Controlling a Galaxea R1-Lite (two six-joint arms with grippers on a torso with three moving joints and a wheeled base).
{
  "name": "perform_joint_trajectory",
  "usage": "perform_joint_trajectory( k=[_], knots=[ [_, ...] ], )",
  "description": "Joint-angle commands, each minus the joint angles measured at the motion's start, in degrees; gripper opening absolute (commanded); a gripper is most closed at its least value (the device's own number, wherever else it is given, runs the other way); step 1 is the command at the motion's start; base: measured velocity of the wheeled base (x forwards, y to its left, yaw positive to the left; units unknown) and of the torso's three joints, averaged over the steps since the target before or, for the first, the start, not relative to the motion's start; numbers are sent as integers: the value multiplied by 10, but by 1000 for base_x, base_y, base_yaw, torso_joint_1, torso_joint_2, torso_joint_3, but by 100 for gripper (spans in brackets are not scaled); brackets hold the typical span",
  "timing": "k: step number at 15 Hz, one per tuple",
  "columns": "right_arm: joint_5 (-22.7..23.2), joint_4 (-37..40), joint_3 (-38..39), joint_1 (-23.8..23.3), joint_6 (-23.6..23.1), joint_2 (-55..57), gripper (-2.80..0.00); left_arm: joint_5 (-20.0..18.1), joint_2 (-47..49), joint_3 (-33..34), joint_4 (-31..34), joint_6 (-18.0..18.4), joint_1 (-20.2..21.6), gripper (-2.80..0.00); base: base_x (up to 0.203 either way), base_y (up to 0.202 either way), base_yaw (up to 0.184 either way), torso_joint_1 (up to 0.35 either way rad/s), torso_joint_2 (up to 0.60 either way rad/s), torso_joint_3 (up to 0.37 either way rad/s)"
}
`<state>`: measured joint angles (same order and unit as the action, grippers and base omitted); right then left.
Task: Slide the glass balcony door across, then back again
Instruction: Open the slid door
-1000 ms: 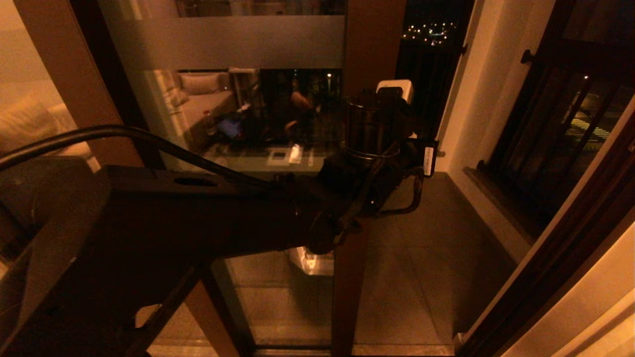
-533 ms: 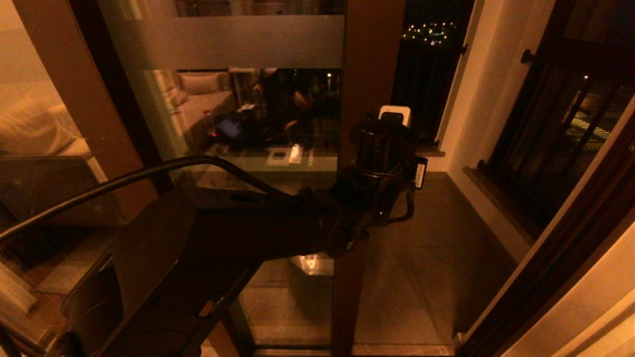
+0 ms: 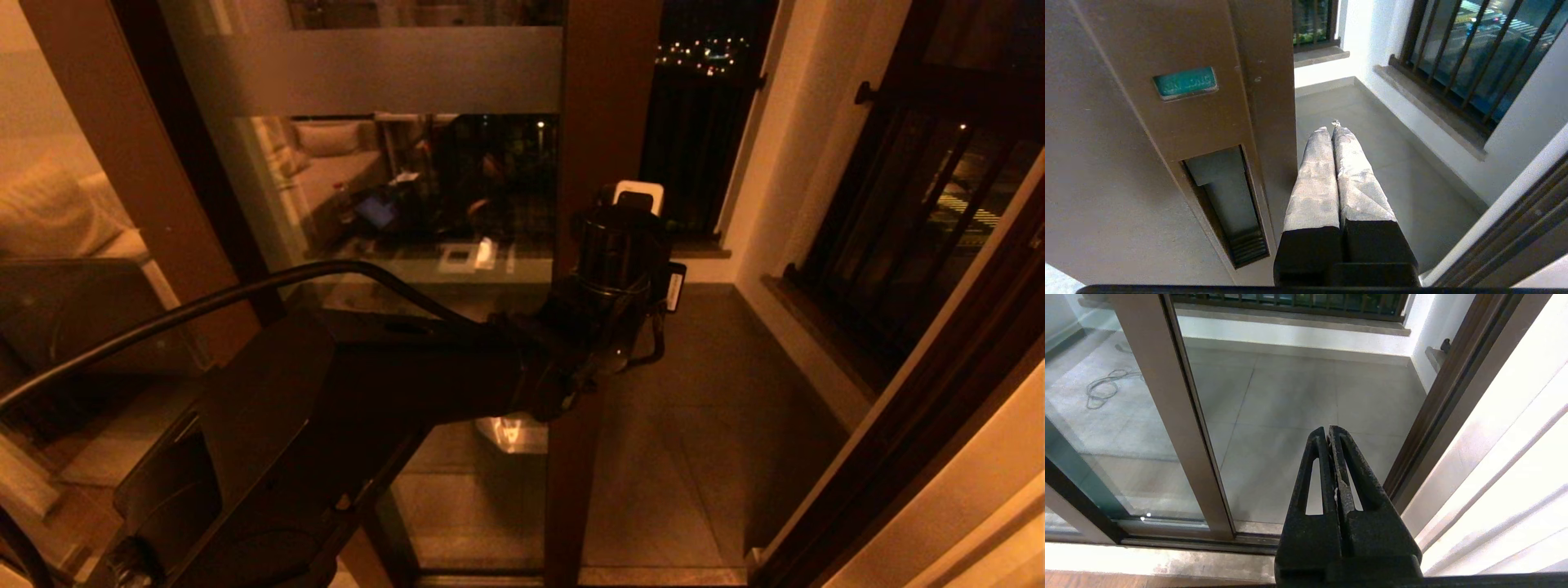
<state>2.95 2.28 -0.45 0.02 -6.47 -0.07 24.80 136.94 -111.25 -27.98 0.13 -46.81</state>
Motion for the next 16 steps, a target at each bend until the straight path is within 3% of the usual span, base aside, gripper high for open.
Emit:
perform_joint_trajectory(
  k=[1, 16],
  knots=[
    [0, 0, 0, 0, 0, 1, -280, 9, -2, 1, -1, 0, 11, -280, 0, 0, 0, 0, 0, 0],
    [0, 0, 0, 1, 0, 1, -280, 42, -30, 18, -2, -2, 47, -280, 0, 0, 0, 0, 0, 0]
  ],
)
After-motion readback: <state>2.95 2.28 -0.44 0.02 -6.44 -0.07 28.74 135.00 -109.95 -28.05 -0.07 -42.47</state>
